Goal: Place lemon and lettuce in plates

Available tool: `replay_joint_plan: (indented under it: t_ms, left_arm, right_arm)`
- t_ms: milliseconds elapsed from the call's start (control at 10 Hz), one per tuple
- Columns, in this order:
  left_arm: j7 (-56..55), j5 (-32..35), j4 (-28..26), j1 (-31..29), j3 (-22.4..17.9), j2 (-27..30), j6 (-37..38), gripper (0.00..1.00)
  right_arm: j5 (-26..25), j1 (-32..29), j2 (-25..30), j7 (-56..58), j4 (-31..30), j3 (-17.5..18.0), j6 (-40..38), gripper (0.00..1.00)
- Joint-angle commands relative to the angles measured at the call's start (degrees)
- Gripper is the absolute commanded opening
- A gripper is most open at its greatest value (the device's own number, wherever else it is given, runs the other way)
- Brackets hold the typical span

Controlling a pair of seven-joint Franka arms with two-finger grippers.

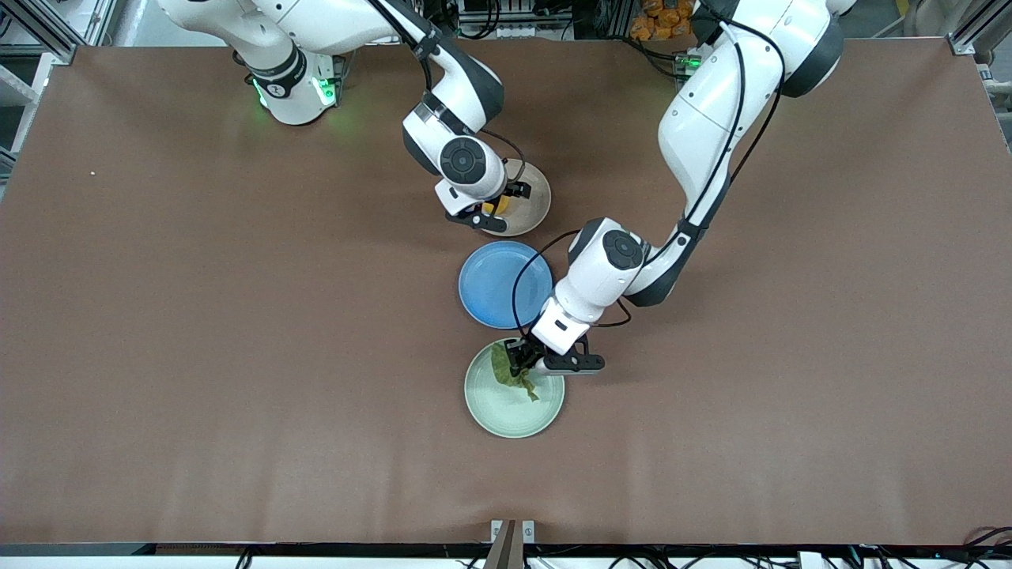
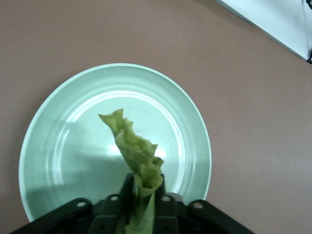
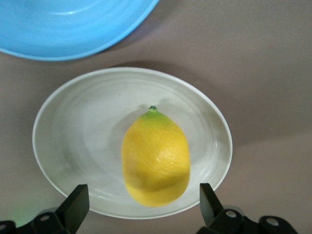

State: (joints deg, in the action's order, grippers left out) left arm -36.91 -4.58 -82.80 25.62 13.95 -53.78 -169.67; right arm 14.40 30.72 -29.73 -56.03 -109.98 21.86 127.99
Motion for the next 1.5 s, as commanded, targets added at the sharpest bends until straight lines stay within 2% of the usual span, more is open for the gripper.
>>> replay_joint_plan:
  t_ms: [0,200,400,600,900,1100,1400]
  left_arm:
    - [-0.2,-0.9,1.4,0.4,-0.8,0.2,-0.6,1.0]
    - [-0.4,-0.5,1.4,0.0,-0.8,2.2,-0.5,1.0]
    - [-0.5,-0.4,0.4,-2.3,-0.9,6.5,1.1,1.0]
    - [-0.4,0.6,0.5,-3.3,-2.0,12.4,11.6,1.0]
    - [4.8,3.2,-0.1,-8.9,-3.1,21.1,27.1,1.0]
    - [8.0,3.4,-0.2,-13.1,-3.1,26.2,38.0,1.0]
    - [19.9,3.4,-0.2,-20.6,-2.9,34.0,57.8,1.0]
  right_arm:
    - [0.5,-1.2,1.0,-0.8,2.8,0.3,-4.1,1.0]
    - [-4.5,-2.9,1.9,-0.5,6.3,-0.2,-11.0,1.0]
    - [-7.2,-4.4,4.5,3.0,6.9,-0.2,-11.7,1.0]
    - [-8.9,-9.4,7.1,10.3,7.3,-0.2,-14.4,1.0]
    - [-9.0,-19.9,11.3,23.5,9.2,-0.2,-21.3,1.0]
    - [-9.7,-28.7,11.6,30.4,17.5,-0.2,-29.2,1.0]
    - [-18.3,-36.2,11.6,42.6,28.7,-0.1,-35.5,1.0]
